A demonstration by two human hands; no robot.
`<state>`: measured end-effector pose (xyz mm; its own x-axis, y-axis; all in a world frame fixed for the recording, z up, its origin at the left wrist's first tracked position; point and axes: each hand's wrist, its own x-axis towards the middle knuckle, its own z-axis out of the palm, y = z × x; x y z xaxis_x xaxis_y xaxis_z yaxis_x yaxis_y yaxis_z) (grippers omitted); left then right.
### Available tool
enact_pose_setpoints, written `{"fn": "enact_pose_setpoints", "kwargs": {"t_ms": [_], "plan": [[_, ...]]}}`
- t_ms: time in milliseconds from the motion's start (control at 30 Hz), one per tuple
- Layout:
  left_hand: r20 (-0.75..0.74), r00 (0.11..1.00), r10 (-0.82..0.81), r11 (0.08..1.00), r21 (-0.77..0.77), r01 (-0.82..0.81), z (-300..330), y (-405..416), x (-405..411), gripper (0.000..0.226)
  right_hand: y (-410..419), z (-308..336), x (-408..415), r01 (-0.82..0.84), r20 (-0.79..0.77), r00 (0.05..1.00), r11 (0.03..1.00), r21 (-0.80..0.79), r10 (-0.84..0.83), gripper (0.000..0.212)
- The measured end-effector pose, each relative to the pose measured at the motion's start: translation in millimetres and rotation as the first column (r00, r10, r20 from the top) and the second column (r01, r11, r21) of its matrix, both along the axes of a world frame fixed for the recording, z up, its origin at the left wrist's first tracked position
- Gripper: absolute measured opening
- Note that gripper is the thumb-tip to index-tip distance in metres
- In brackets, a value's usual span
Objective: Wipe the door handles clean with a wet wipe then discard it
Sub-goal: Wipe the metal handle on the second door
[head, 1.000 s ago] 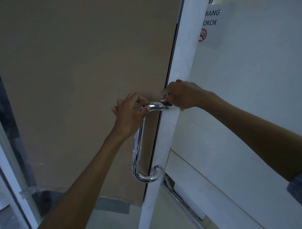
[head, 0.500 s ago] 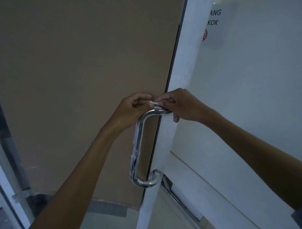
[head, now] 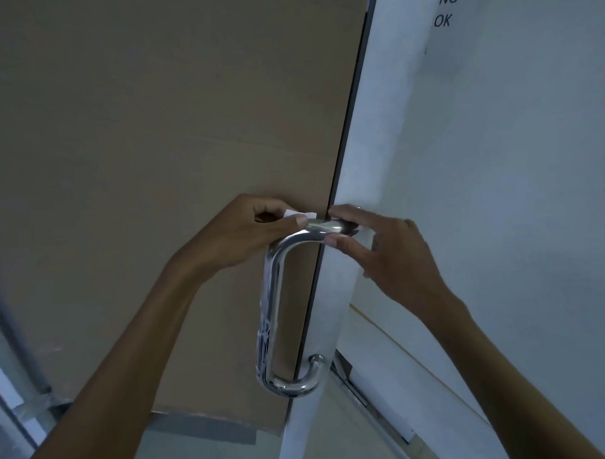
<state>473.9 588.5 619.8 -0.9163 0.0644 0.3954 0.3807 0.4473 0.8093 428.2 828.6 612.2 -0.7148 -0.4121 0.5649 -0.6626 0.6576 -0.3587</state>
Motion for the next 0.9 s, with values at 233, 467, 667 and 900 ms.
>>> {"fn": "enact_pose_setpoints", "kwargs": {"t_ms": [233,467,667,900], "plan": [[0.056,0.987,-0.153,0.987,0.047,0.151,15.1,9.5,-12.5,0.028,-6.7,-10.3,0.2,0.118,-0.076,0.991,0.992,0.040,-0.114,0.051],[0.078,0.966,-0.247,0.968,-0.022,0.249,12.6,-10.1,-30.8,0.025,-19.6,-10.5,5.6,0.165,0.201,0.970,0.978,-0.126,-0.137,0.057],[0.055,0.916,-0.397,0.912,0.133,0.388,-0.3,-19.2,-44.6,0.027,-28.8,-4.6,15.0,0.207,0.204,0.961,0.976,-0.074,-0.188,0.055],[-0.075,0.910,-0.408,0.833,0.378,0.405,-42.6,-26.0,-35.9,0.032,-45.0,-10.3,25.7,0.333,0.162,0.936,0.935,-0.122,-0.312,0.038]]}}
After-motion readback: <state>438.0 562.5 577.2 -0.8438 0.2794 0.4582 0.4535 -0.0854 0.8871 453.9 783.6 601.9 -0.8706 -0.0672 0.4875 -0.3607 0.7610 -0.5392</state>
